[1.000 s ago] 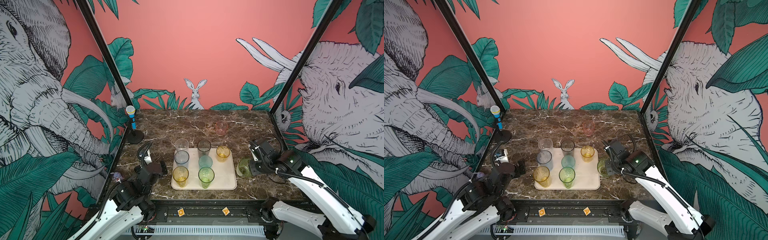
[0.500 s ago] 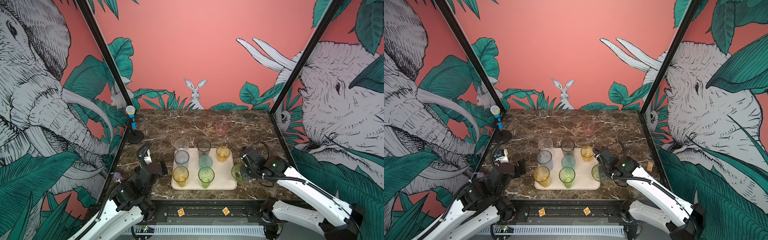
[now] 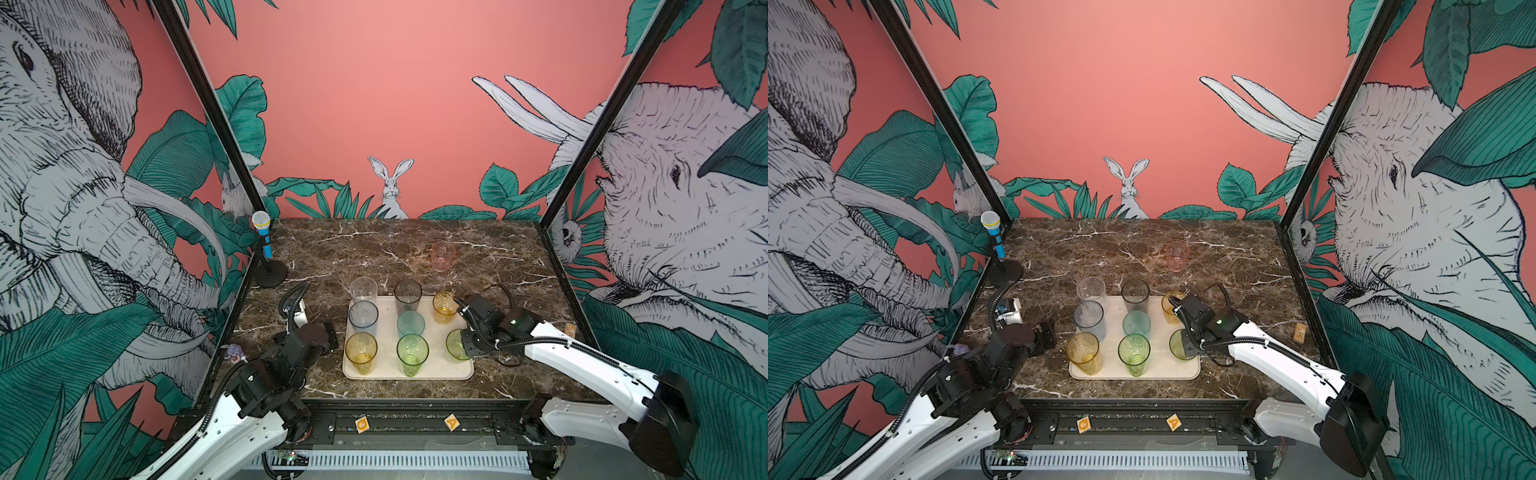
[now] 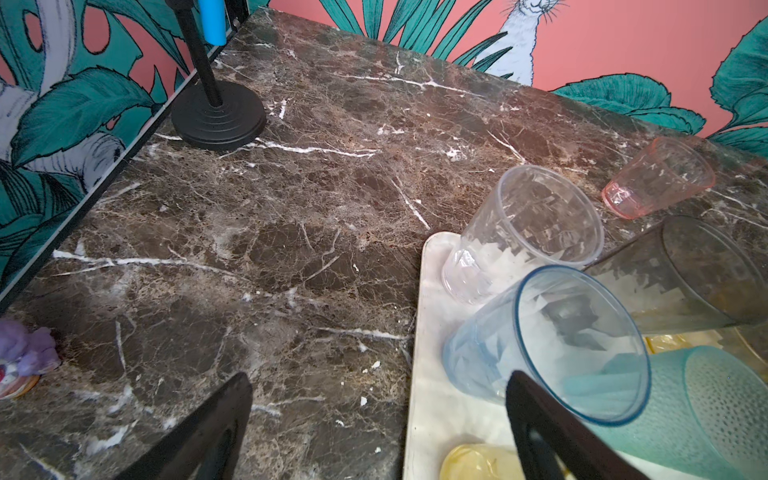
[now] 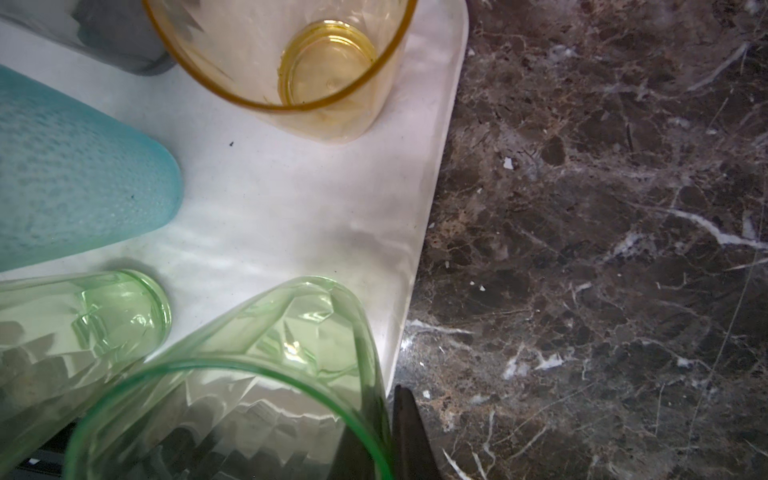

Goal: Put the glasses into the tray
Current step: 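Lower the small green cup onto the tray beside the yellow cup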

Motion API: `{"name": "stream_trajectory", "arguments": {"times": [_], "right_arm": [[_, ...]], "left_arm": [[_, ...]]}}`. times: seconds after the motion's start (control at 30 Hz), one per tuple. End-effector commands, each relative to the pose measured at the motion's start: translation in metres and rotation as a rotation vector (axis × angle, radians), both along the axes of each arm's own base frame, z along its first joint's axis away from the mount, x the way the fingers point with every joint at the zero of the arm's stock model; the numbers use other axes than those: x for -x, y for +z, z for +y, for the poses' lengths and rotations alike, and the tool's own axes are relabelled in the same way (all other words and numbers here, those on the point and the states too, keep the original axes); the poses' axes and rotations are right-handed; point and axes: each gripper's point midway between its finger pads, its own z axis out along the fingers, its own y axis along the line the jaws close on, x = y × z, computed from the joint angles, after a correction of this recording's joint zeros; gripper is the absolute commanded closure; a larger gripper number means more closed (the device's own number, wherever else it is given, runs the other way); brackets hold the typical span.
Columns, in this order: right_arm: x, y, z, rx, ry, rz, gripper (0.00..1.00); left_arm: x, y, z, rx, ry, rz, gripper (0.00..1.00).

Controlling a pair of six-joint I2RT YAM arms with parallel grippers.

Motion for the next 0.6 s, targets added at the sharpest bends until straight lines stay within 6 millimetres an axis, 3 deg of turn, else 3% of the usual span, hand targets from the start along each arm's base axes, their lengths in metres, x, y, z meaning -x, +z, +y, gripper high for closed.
{"name": "stream_trajectory", "arguments": {"times": [0.0, 0.57], "right_arm": [[-0.009, 0.0, 0.009, -0.037, -0.016, -0.019, 1.0], [-0.026, -0.012, 0.011, -0.047, -0.047, 0.016, 1.0]], "left_arm": [[-0.001, -0.004, -0.002, 0.022, 0.012, 0.003, 0.04], [-0.001, -0.006, -0.002, 0.028, 0.013, 0.003, 0.04]]}}
